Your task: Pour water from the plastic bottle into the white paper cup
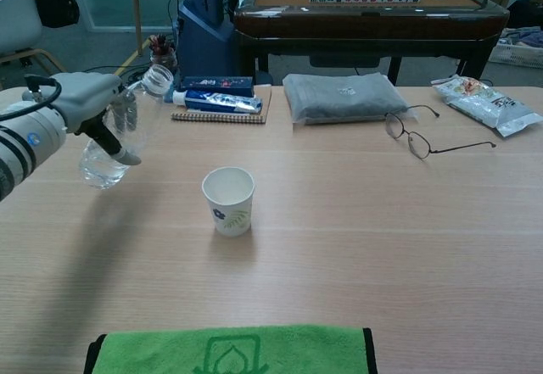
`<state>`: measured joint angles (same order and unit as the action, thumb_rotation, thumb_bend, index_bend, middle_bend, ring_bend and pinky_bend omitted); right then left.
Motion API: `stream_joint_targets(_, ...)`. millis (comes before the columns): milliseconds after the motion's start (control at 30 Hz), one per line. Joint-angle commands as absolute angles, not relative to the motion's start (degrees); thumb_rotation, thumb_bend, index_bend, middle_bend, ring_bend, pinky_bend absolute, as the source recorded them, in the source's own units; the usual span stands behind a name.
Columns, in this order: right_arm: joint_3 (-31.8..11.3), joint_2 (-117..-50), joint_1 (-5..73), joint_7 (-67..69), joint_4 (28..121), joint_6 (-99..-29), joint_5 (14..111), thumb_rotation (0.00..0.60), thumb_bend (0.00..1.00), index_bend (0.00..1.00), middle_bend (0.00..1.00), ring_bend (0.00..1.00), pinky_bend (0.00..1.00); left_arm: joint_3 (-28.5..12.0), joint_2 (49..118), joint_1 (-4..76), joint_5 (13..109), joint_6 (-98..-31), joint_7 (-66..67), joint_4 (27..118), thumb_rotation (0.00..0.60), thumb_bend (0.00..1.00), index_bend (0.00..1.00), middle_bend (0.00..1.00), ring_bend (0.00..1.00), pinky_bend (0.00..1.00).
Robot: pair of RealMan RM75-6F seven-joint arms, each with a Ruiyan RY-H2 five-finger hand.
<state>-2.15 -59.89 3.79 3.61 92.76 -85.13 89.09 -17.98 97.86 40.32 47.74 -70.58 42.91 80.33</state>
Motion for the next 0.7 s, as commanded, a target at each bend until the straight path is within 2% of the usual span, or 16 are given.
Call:
stream_joint_targets(33,-2.1,-60.0,3.8,3.4,92.7,-85.0,89.0,0.6,0.07,0.35,0.39,0.32,0.52,-20.1,96.1,37.5,50.6,-71.6,33.2,79.8,0.6,0.08,0.61,0.58,0.51,0.64)
stream_joint_targets(300,-1.9,-60.4,4.1,3.1,92.5,-84.2,88.9,0.6,0.08,0.35,0.39,0.32,0.52,-21.8,95.8,34.2,51.2,-72.2,21.5,76.8,0.6,0.08,0.61,0.58,0.51,0.64)
stream_joint_targets(700,-1.7,-60.8,4.3,2.6,92.3,-83.6,88.7,0.6,0.07,0.35,0.39,0.32,0.52,-21.7,96.1,30.0,51.9,-70.0,7.8,72.6,0.6,0.08,0.61,0.58,0.51,0.64)
